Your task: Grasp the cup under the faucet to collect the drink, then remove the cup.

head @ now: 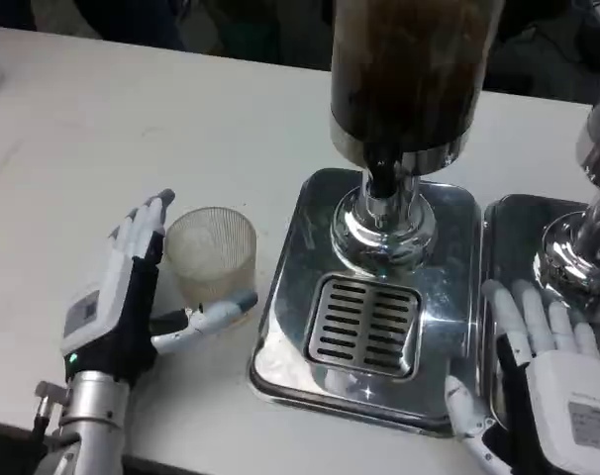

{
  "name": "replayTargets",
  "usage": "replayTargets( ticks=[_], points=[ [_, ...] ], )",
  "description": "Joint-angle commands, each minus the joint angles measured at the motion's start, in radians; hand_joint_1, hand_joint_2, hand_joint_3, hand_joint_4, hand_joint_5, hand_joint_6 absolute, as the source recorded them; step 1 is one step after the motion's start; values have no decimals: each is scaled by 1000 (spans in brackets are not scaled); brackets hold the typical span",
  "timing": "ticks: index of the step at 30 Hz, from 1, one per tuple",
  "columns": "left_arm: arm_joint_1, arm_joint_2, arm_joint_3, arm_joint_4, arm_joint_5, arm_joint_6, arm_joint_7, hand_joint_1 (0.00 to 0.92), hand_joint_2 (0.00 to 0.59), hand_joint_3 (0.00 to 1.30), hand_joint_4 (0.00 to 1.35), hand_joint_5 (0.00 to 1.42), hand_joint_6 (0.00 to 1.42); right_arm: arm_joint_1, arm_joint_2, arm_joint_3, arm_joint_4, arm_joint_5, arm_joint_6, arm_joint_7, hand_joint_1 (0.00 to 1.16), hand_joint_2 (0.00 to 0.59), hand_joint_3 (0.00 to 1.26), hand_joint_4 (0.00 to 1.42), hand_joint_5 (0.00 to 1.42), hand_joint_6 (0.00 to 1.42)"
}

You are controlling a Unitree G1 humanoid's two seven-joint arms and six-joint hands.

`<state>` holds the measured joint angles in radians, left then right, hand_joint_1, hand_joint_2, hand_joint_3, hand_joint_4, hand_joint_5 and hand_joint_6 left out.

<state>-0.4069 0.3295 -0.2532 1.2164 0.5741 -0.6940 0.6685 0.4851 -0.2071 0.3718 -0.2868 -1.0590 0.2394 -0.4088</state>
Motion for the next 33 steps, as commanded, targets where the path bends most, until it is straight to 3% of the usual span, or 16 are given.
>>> replayTargets(
  ticks=[1, 10, 17, 22, 26, 30, 33],
  points=[
    [-22, -18, -12, 13, -9, 4, -10, 454, 37, 0, 0, 24, 6, 17, 4, -7, -25, -4, 7, 9, 17, 482, 54, 0, 0, 1],
    [-36, -33, -22, 22, -21, 3, -35, 501, 40, 0, 32, 213, 160, 28, 16, -12, -37, -1, 13, 9, 16, 482, 54, 0, 0, 13],
    [-49, -36, -26, 30, -28, 6, -78, 502, 40, 0, 28, 242, 185, 29, 30, -34, -44, 13, 20, 4, 16, 482, 54, 0, 0, 76],
    [-44, -37, -28, 30, -23, 8, -57, 575, 54, 140, 227, 434, 387, 30, 40, -36, -42, 8, 16, 7, 16, 482, 54, 0, 0, 105],
    [-38, -33, -32, 26, -13, 8, -9, 623, 48, 459, 582, 764, 769, 26, 42, -33, -32, 11, 11, 10, 15, 482, 54, 0, 0, 124],
    [-30, -25, -45, 16, 5, 11, 88, 634, 28, 704, 865, 993, 999, 16, 41, -35, -24, 17, 8, 13, 15, 482, 54, 0, 0, 141],
    [-29, -22, -53, 13, 17, 17, 140, 643, 1, 829, 983, 1104, 1125, 7, 39, -36, -18, 22, 5, 17, 15, 482, 54, 0, 0, 143]
  ],
)
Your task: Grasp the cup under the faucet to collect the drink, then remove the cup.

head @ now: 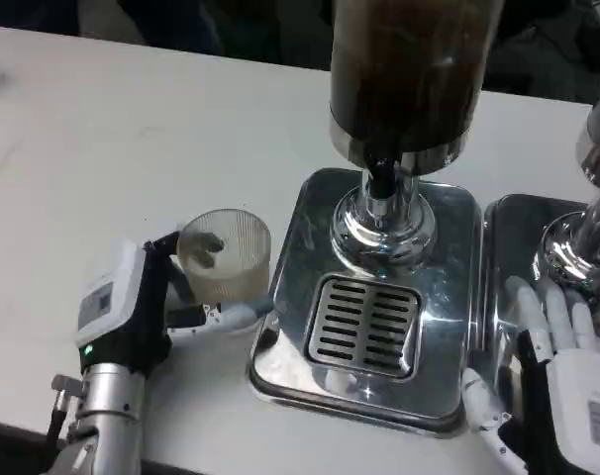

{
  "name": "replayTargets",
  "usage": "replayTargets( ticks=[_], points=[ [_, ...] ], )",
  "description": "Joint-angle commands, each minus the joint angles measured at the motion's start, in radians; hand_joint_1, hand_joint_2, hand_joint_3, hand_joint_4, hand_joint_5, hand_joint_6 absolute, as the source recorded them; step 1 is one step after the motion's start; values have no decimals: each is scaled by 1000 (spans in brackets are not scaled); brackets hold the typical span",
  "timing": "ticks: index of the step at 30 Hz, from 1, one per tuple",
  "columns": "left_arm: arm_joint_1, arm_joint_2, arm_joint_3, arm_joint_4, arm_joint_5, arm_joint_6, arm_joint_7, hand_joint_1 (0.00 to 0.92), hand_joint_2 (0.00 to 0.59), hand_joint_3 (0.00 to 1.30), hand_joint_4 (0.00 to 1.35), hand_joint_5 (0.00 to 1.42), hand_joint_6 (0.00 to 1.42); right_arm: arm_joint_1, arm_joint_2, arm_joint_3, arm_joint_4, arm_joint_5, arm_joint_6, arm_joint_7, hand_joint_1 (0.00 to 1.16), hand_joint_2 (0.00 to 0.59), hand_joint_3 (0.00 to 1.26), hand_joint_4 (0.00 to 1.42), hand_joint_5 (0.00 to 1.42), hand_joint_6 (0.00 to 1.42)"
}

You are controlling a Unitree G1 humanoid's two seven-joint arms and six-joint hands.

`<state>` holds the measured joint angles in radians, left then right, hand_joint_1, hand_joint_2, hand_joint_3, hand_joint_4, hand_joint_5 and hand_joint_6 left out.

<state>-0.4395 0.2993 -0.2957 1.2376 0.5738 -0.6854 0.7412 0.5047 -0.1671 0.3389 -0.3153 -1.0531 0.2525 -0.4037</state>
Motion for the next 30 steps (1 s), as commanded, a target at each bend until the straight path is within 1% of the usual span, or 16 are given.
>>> replayTargets(
  ticks=[1, 5, 6, 7, 10, 18, 24, 30],
  points=[
    [5, 9, -11, -11, 22, 9, 85, 643, 0, 844, 1001, 1128, 1146, -14, -1, -3, 12, 18, -9, 12, 15, 482, 54, 0, 0, 143],
    [5, 8, -28, -17, 55, 39, 173, 643, 0, 895, 1040, 1174, 1201, -20, -6, -2, 18, 21, -11, 11, 15, 482, 54, 0, 0, 152],
    [5, 8, -32, -17, 59, 44, 184, 643, 0, 905, 1043, 1187, 1205, -21, -6, -1, 20, 20, -12, 9, 15, 482, 54, 0, 0, 153],
    [4, 7, -34, -17, 62, 48, 200, 643, 0, 916, 1077, 1204, 1217, -21, -7, 0, 18, 16, -11, 6, 15, 482, 54, 0, 0, 154],
    [3, 7, -35, -13, 63, 53, 225, 653, 0, 954, 1125, 1247, 1283, -22, -7, 4, 17, 5, -11, -3, 15, 482, 54, 0, 0, 157],
    [-5, 10, -45, -18, 66, 45, 234, 643, 0, 963, 1120, 1248, 1307, -32, -11, 2, 26, 10, -14, -2, 15, 482, 54, 0, 0, 162],
    [-9, 22, -46, -37, 67, 26, 221, 603, 0, 931, 1089, 1195, 1306, -39, -10, 3, 38, 15, -19, -3, 15, 482, 54, 0, 0, 165],
    [-5, 18, -51, -27, 69, 32, 210, 602, 0, 936, 1101, 1206, 1321, -49, -8, 1, 43, 17, -22, -2, 15, 482, 54, 0, 0, 167]
  ],
)
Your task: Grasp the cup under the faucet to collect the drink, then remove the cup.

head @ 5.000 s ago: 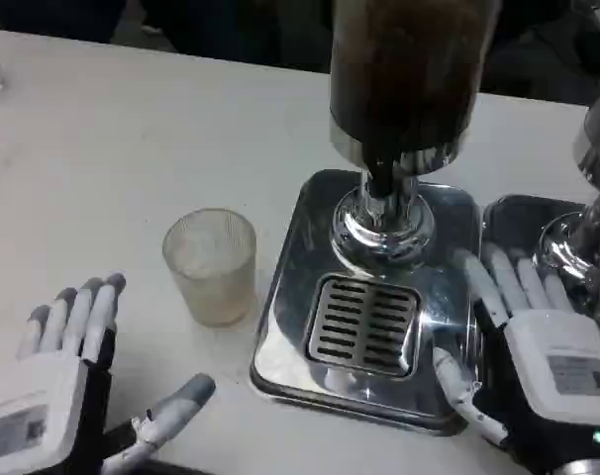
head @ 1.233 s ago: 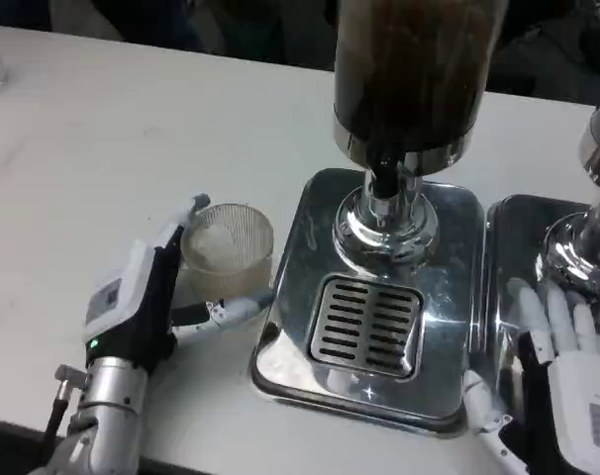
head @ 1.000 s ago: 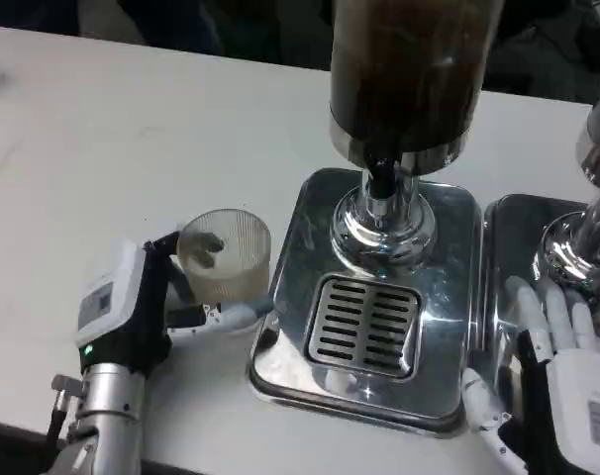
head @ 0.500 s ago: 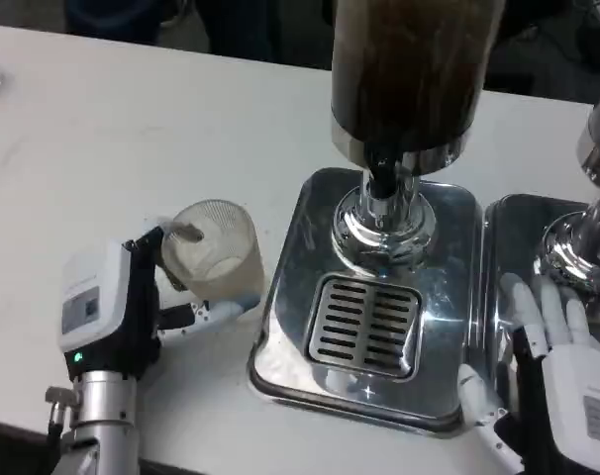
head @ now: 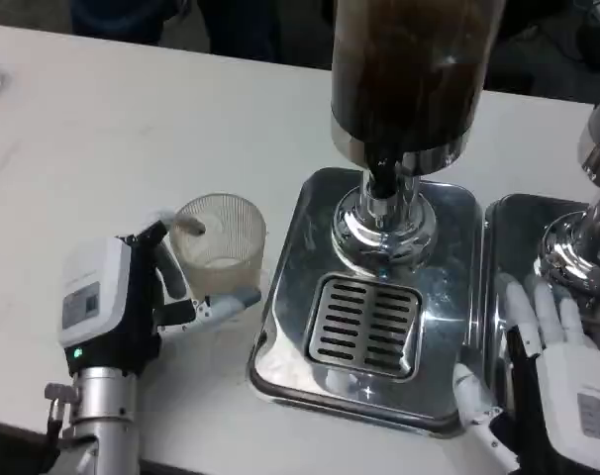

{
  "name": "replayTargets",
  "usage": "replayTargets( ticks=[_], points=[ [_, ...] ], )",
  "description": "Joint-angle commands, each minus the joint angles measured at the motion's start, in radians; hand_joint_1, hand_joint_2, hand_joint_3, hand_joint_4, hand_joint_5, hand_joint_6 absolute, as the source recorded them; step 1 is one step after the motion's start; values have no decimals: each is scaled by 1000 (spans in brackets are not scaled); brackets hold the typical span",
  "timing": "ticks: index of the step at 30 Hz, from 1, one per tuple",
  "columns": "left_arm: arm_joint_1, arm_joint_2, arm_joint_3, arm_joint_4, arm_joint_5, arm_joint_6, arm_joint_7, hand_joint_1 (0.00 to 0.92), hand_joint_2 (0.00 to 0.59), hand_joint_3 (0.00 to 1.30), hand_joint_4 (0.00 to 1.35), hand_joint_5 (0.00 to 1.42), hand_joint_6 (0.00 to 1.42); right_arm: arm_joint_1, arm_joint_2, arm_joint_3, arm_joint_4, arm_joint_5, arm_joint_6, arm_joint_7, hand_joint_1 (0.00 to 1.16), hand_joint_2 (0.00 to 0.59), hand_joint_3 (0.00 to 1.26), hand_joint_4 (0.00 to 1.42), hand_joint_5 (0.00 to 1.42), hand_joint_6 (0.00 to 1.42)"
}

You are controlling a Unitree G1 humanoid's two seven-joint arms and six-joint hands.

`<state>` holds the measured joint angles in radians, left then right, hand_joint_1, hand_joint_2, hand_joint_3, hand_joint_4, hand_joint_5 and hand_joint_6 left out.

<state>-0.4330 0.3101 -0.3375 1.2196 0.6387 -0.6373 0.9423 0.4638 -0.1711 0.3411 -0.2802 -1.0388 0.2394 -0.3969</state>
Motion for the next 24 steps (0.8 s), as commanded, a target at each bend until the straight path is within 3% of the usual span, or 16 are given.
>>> replayTargets(
  ticks=[1, 13, 24],
  points=[
    [-9, 6, -11, -9, 5, -17, 11, 603, 0, 945, 1105, 1216, 1326, -8, -4, -3, 8, 5, -10, -8, 15, 482, 54, 0, 0, 167],
    [0, -2, -26, -15, 6, -27, 28, 611, 0, 1031, 1209, 1311, 1424, -6, 0, -4, 8, 7, -10, -8, 15, 482, 50, 0, 0, 171],
    [-3, -2, -31, -36, 5, -50, 47, 633, 0, 1024, 1203, 1282, 1419, -4, 0, -4, 6, 7, -10, -8, 15, 482, 45, 0, 0, 175]
  ],
)
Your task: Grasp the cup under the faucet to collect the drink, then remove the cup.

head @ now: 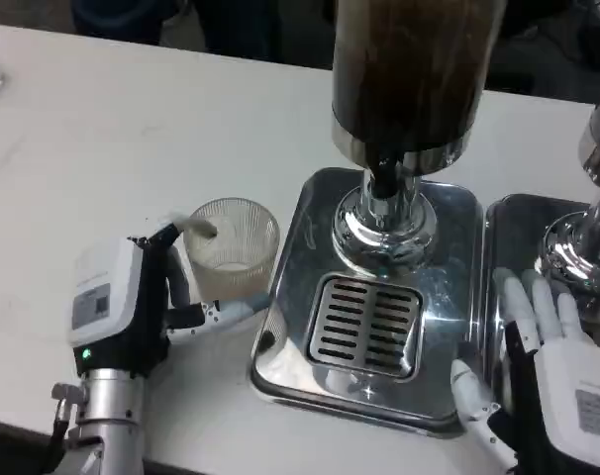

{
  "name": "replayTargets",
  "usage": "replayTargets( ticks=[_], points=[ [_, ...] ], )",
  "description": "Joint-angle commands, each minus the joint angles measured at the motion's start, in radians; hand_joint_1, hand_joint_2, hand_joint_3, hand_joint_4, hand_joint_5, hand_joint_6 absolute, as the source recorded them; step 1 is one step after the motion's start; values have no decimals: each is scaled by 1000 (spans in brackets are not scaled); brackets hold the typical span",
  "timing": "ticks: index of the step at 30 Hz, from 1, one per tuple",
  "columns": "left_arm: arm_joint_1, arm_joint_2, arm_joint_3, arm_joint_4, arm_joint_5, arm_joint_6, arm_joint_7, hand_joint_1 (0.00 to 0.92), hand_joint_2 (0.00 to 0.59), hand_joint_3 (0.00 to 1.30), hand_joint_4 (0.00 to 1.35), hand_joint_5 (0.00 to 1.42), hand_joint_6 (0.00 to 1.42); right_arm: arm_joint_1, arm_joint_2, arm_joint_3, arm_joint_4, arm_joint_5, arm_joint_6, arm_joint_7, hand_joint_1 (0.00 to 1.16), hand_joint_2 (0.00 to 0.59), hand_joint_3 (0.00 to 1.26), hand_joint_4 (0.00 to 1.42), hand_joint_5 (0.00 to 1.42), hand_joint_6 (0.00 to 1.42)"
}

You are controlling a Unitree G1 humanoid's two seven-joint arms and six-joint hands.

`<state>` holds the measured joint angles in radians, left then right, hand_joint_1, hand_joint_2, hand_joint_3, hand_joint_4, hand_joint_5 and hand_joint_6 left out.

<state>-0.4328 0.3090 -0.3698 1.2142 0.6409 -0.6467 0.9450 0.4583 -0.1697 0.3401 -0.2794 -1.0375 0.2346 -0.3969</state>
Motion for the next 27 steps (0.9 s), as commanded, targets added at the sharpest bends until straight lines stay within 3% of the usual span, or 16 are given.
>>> replayTargets(
  ticks=[1, 14, 16, 27],
  points=[
    [-3, -2, -4, -37, 9, -43, 51, 634, 0, 1022, 1200, 1278, 1419, 2, -3, -4, 5, 6, -5, -7, 15, 482, 45, 0, 0, 175],
    [-23, -34, -36, -47, 38, -57, 51, 620, 0, 1008, 1173, 1240, 1415, -1, -3, -6, 3, 4, -6, -8, 15, 482, 44, 0, 0, 178],
    [-43, -42, -62, -46, 63, -56, 49, 619, 0, 1008, 1161, 1237, 1417, -3, -3, -6, 1, 1, -5, -10, 15, 482, 44, 0, 0, 178],
    [-111, -143, -105, -4, 85, -32, -9, 619, 0, 1008, 1159, 1236, 1408, 8, 9, -5, -6, -12, 8, -26, 15, 482, 44, 0, 0, 178]
  ],
)
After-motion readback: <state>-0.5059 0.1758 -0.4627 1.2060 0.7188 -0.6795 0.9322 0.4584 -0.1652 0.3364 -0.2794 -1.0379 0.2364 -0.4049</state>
